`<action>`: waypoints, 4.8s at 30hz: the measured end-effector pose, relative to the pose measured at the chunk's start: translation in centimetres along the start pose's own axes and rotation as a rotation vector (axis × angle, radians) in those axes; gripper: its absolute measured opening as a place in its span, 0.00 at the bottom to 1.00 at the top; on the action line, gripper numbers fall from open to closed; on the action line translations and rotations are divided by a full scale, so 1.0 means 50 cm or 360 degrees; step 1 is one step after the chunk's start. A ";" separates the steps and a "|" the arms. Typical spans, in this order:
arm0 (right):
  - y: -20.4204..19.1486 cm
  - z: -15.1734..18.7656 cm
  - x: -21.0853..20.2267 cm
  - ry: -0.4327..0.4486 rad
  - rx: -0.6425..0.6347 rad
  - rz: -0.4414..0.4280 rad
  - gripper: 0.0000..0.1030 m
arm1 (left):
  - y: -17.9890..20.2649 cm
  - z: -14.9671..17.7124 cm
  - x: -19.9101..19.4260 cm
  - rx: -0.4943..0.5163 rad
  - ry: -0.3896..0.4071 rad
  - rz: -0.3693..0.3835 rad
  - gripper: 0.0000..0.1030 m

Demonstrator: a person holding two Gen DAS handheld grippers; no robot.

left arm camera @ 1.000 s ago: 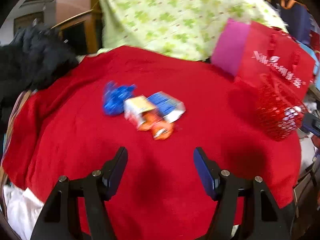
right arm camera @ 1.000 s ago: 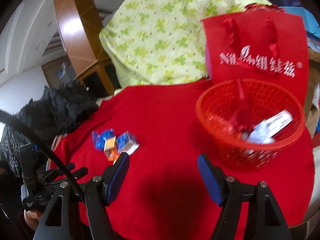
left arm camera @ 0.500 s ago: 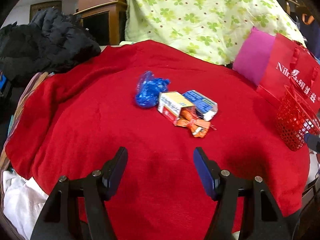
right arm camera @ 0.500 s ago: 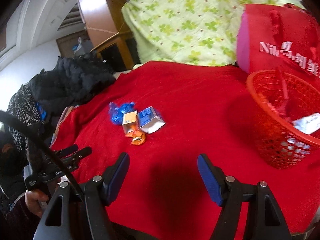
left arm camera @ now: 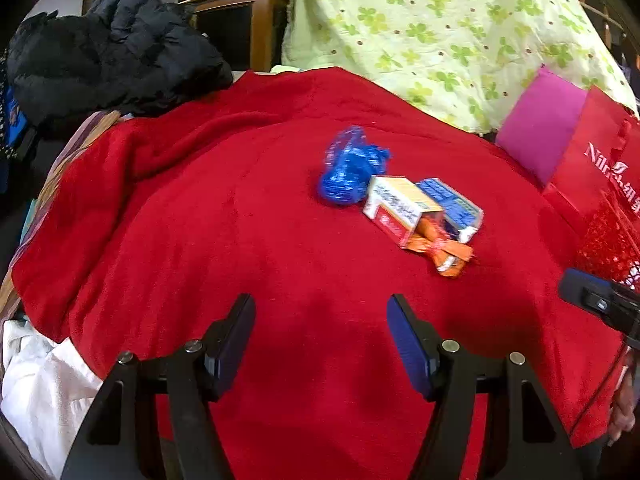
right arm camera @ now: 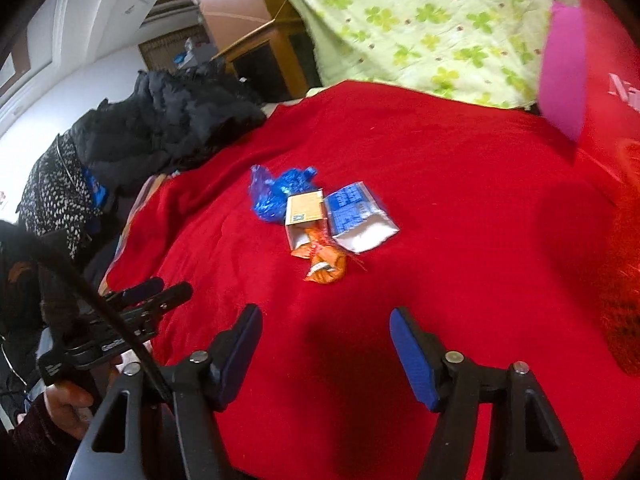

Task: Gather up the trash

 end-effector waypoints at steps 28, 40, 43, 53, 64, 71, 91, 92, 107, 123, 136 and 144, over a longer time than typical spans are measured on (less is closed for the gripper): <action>-0.009 -0.115 0.254 -0.0165 -0.0136 0.0086 0.41 | -0.047 -0.006 0.045 -0.0096 -0.0096 0.0046 0.67; 0.068 -0.017 0.101 -0.0029 0.0029 0.0071 0.41 | 0.079 -0.151 0.057 -0.0039 -0.0077 0.0225 0.67; 0.089 0.000 0.069 0.0014 0.0049 0.0118 0.41 | 0.135 -0.180 0.089 -0.0020 -0.0088 0.0231 0.67; 0.156 0.035 0.031 0.0065 0.0155 0.0110 0.41 | 0.224 -0.216 0.208 -0.0122 -0.0221 0.0151 0.67; 0.155 0.034 0.041 0.0075 0.0149 0.0045 0.41 | 0.160 -0.191 0.210 -0.0194 -0.0259 0.0117 0.67; 0.155 0.036 0.042 0.0074 0.0171 0.0026 0.41 | 0.170 -0.198 0.210 -0.0140 -0.0244 0.0105 0.59; 0.111 0.055 -0.082 0.0230 0.0156 0.0082 0.41 | 0.227 -0.108 -0.016 0.0075 0.0061 0.0116 0.55; 0.108 0.058 -0.091 0.0242 0.0157 0.0082 0.41 | 0.235 -0.103 -0.030 0.0097 0.0081 0.0110 0.55; 0.094 0.101 -0.223 0.0423 0.0184 0.0115 0.41 | 0.328 -0.043 -0.176 0.0319 0.0275 0.0170 0.56; 0.128 0.133 -0.304 0.0562 0.0292 0.0094 0.41 | 0.397 -0.004 -0.240 0.0452 0.0350 0.0167 0.56; 0.136 0.153 -0.354 0.0649 0.0318 0.0092 0.41 | 0.430 0.023 -0.281 0.0525 0.0402 0.0159 0.56; 0.133 0.160 -0.367 0.0680 0.0314 0.0089 0.41 | 0.440 0.029 -0.290 0.0553 0.0420 0.0145 0.56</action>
Point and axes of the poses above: each gripper's, at about its wrist camera, not at the fingertips, and x roughly the way its jaws point, y to its right, z to its underside, the point moved 3 cm from there along x, roughly the way its jaws point, and after that the axes turned 13 degrees about -y, right-handed, at the moved point
